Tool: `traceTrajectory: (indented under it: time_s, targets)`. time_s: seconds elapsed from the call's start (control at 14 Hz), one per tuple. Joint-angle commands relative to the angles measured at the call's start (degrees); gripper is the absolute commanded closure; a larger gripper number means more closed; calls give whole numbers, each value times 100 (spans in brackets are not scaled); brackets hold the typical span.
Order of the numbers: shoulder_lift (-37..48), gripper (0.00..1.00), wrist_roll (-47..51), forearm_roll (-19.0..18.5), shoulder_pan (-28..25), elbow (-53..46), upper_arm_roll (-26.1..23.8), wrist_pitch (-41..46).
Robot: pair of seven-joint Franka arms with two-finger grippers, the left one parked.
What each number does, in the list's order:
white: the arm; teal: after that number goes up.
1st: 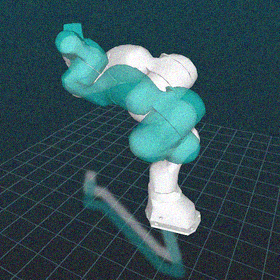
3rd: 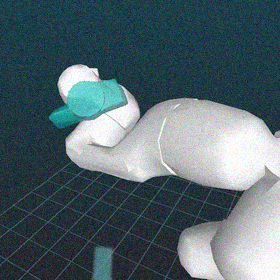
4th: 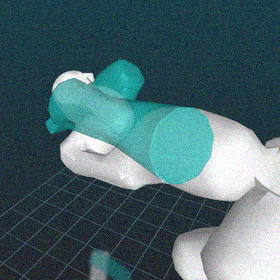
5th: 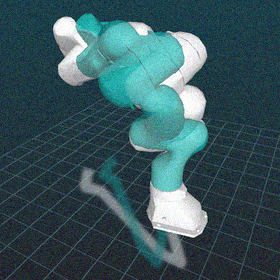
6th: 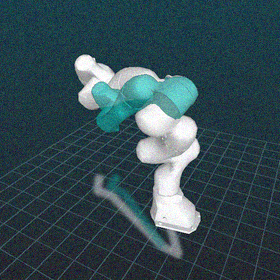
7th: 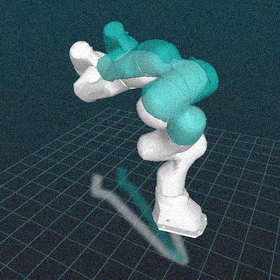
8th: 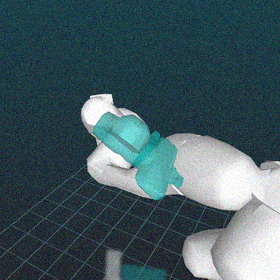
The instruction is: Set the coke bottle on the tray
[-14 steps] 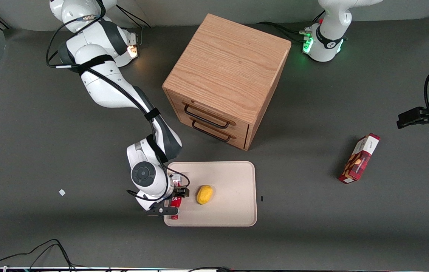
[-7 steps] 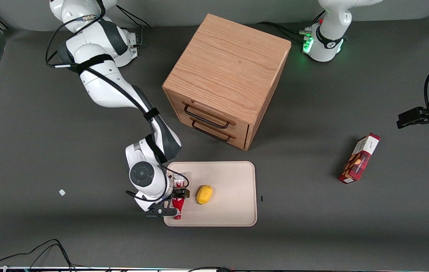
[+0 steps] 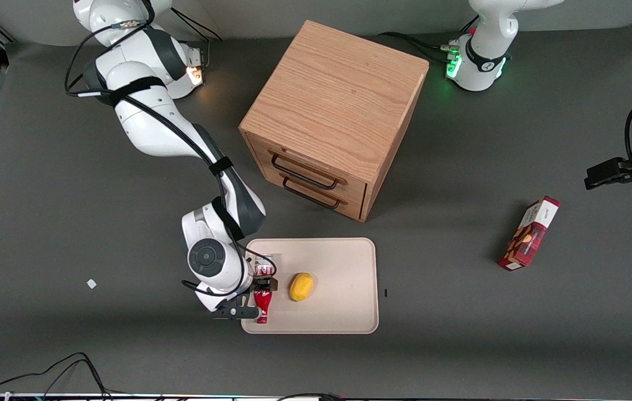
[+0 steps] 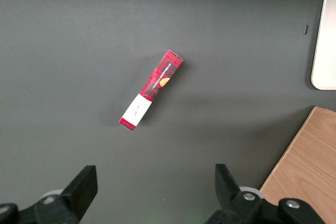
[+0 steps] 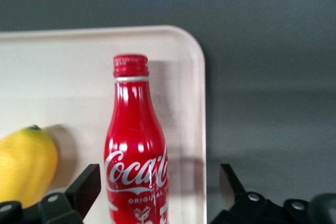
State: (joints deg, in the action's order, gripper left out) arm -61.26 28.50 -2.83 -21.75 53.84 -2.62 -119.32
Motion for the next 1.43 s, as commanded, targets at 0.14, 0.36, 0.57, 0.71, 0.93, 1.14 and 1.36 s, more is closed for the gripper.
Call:
traceTrajectory:
  time_s: [0.14, 0.36, 0.57, 0.71, 0.93, 1.14, 1.36]
  targets:
    - [1306, 0, 217, 177, 337, 1055, -28, 663]
    - [2571, 0, -273, 177, 723, 2478, -168, 744]
    - [3592, 0, -407, 134, 1373, 3526, -564, 744]
    - [4259, 0, -555, 133, 1568, 4219, -573, 761]
    - [5394, 0, -1274, 151, 1988, 5196, -617, 1067]
    - [5914, 0, -1708, 273, 2140, 5269, -556, 1692]
    - [6204, 0, -1708, 326, 1580, 5295, 48, 1894]
